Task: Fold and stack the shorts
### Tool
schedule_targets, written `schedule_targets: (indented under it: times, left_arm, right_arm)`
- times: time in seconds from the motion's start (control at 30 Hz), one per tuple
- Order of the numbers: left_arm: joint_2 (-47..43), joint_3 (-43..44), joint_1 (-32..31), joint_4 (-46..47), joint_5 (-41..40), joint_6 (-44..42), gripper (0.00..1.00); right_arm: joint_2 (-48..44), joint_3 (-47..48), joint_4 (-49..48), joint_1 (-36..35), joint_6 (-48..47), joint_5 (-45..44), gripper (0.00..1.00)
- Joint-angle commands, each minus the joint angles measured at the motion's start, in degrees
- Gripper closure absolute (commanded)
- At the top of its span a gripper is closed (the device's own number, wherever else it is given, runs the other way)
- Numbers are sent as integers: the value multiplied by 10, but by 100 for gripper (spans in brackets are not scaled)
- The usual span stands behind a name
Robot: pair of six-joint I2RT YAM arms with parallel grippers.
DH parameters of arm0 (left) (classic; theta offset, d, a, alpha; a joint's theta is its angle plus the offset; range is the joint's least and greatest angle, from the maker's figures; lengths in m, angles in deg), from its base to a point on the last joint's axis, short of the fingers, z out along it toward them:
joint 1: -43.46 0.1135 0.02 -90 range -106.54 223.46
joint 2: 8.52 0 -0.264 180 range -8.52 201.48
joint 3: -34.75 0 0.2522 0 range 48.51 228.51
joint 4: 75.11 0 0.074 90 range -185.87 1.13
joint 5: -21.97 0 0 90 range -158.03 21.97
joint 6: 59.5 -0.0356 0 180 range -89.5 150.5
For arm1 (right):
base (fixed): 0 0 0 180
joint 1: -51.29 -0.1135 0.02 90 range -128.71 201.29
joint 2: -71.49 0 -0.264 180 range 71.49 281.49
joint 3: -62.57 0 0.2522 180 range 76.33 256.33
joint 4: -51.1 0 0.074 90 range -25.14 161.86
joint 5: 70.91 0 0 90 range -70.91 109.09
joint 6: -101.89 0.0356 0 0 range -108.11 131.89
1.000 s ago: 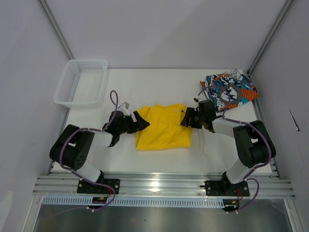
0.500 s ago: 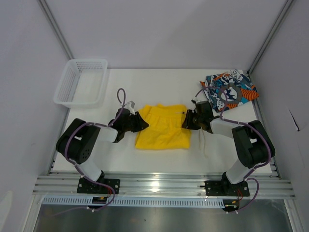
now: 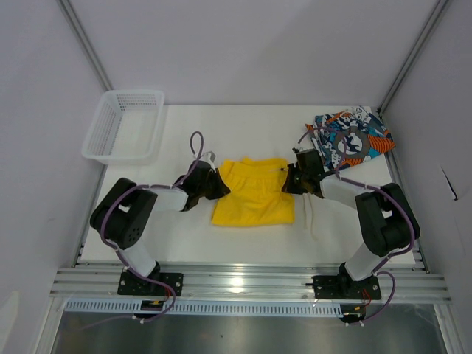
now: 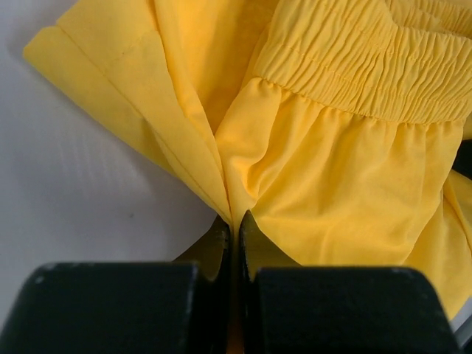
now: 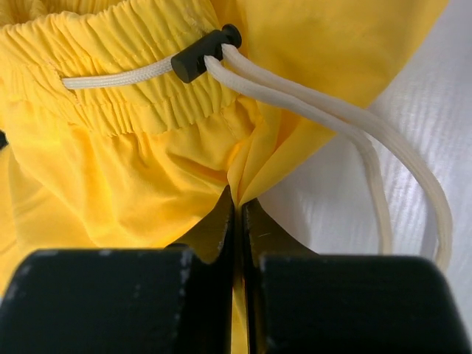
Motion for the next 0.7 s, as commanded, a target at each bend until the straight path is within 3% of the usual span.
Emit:
schedule_targets:
  times: [0.0,0.27,0.67]
  left_arm:
    - [-6,62,-22,-61,-23,-13,100]
    - [29,172,-56,-124,-61,14,100]
    - [110,361,-113,-161,-115,54,100]
  right_arm:
    - [-19,39,21,-2,0,-41,100]
    - [-10,136,81,17,0,-78,100]
    - [54,297,142,116,-20,-87,100]
